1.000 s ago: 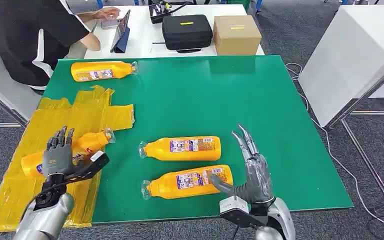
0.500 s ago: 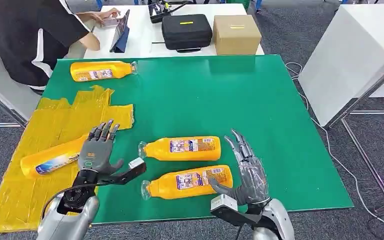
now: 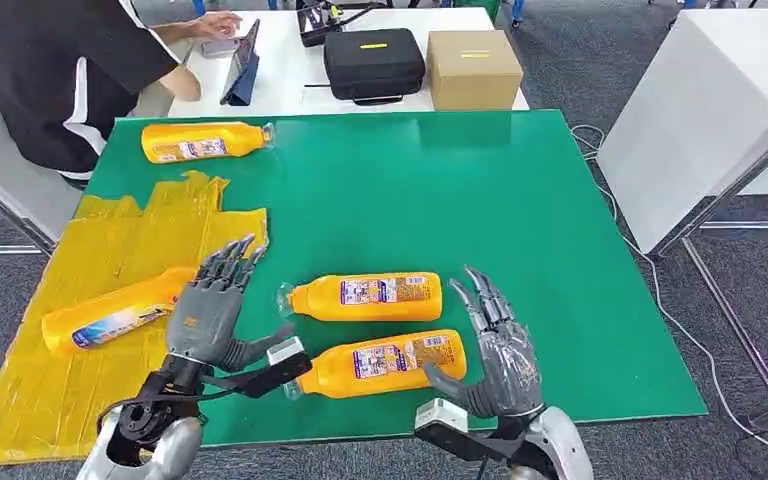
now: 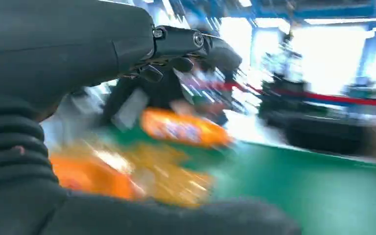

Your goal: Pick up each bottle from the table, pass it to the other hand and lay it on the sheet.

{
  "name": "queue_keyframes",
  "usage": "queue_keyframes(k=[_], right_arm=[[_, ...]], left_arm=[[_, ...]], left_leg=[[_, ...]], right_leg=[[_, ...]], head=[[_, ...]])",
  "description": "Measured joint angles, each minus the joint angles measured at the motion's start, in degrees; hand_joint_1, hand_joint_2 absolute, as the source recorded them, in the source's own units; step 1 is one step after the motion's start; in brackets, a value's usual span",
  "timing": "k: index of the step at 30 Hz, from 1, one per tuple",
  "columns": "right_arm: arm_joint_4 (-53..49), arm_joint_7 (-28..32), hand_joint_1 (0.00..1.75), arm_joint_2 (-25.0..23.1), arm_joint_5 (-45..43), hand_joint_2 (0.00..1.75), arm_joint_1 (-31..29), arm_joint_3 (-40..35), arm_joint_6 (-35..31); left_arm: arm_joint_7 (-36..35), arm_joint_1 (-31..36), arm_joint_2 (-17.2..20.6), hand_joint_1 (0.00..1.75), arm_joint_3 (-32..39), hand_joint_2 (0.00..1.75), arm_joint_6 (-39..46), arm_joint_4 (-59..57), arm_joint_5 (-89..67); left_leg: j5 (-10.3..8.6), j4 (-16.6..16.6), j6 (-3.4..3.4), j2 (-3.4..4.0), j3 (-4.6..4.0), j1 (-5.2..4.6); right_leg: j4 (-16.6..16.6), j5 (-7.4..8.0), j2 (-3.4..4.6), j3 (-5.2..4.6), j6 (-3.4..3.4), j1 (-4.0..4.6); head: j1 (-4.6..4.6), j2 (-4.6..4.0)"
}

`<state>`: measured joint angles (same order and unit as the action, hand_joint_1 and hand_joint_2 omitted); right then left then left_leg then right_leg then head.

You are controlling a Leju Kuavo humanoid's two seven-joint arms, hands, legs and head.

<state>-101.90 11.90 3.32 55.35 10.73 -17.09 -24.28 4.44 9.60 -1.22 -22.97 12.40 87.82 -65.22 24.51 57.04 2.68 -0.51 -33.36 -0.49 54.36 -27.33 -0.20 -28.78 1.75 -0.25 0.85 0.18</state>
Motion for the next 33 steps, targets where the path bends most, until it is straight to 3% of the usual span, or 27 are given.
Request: queue_keyframes(k=[1, 2, 9, 16, 21, 33], right_arm=[[0.00, -0.80, 0.00, 0.31, 1.49, 1.75, -0.01, 0.00, -0.40], [0.00, -1.67, 0.00, 0.48, 2.73, 1.75, -0.01, 0.00, -0.44], [0.00, -9.17, 0.00, 1.99, 13.41, 1.75, -0.91, 0.00, -1.10], [0.15, -10.30, 0.00, 2.28, 13.59, 1.75, -2.54, -0.02, -0.55], [2.92, -11.17, 0.00, 2.14, 12.76, 1.75, -6.62, -0.20, 7.40], [12.05, -10.32, 0.00, 0.96, 5.78, 1.75, -16.34, -0.77, 14.23]], left_arm=[[2.76, -0.35, 0.07, 0.00, -0.17, 0.00, -0.92, 0.87, 5.67], [4.73, -0.70, 0.11, 0.00, -0.28, 1.75, -1.60, 1.65, 9.92], [15.15, -4.28, 0.22, 0.00, 0.88, 1.75, -3.28, 5.93, 31.64], [18.08, -6.61, -0.20, 0.00, 2.93, 1.75, -3.96, 6.28, 36.63], [21.03, -8.00, -0.85, 0.00, 3.32, 1.75, -5.38, 6.28, 39.50], [22.25, -9.01, -2.10, 0.00, 5.27, 1.75, -6.91, 5.62, 43.65]], left_leg=[[0.00, 0.00, 0.00, 0.00, 0.00, 0.00], [0.00, 0.00, 0.00, 0.01, 0.00, -0.01], [0.00, 0.00, 0.00, 0.05, 0.02, 0.00], [0.00, -0.01, 0.00, 0.00, 0.02, 0.01], [0.00, 0.00, 0.00, 0.02, 0.02, 0.00], [-0.01, 0.01, 0.00, -0.02, 0.02, 0.00]], right_leg=[[0.00, 0.00, 0.00, 0.00, 0.00, 0.00], [0.00, 0.00, 0.00, 0.00, 0.00, -0.01], [0.00, 0.00, 0.01, 0.01, 0.00, 0.01], [0.00, 0.00, 0.00, 0.02, 0.00, 0.01], [0.00, 0.00, 0.01, 0.03, 0.00, 0.00], [0.02, 0.01, 0.00, 0.04, 0.01, 0.01]], head=[[0.00, 0.00], [-0.02, 0.00], [-0.02, 0.00], [-0.02, 0.00], [-0.02, 0.02], [-0.02, 0.00]])
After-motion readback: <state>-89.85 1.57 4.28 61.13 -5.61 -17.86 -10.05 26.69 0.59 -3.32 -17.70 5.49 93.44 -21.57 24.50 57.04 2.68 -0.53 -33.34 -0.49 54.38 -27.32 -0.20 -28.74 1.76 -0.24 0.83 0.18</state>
